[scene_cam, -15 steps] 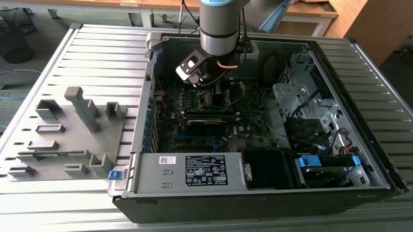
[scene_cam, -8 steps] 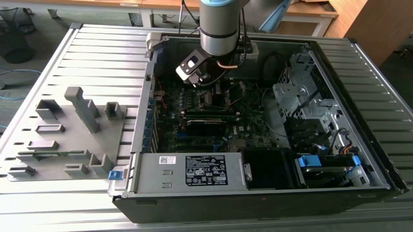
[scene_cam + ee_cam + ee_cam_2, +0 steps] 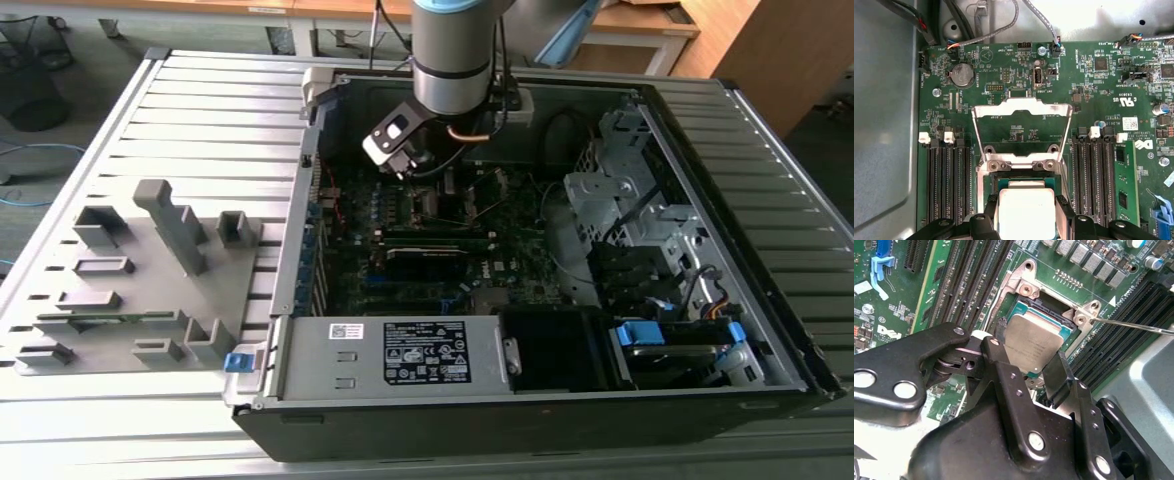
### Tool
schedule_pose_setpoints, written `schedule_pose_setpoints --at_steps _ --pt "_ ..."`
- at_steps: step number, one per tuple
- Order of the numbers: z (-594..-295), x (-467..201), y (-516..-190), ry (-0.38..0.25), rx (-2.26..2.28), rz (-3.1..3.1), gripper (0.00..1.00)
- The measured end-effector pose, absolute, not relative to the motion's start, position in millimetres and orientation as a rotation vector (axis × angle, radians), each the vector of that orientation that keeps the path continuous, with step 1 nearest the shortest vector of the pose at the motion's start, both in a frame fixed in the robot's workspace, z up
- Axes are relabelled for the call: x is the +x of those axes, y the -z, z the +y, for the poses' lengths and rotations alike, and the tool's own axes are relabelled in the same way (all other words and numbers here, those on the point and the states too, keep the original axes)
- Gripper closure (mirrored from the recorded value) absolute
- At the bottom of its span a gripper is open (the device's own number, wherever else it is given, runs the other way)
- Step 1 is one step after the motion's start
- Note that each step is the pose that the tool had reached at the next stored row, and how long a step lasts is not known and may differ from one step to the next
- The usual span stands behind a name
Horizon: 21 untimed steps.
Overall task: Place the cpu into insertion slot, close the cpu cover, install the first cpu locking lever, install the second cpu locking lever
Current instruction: 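Place the cpu into insertion slot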
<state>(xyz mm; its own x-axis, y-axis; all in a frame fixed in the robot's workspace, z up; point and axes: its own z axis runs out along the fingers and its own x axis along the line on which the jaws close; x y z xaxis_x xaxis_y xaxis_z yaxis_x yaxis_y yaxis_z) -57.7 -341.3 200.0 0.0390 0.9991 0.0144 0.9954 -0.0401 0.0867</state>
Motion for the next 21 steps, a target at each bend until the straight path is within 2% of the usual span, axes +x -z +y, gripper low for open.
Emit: schedule_pose_setpoints --at_steps 21 --pt "-338.9 -58.2 -195.9 -0.11 2.223 2.142 0.46"
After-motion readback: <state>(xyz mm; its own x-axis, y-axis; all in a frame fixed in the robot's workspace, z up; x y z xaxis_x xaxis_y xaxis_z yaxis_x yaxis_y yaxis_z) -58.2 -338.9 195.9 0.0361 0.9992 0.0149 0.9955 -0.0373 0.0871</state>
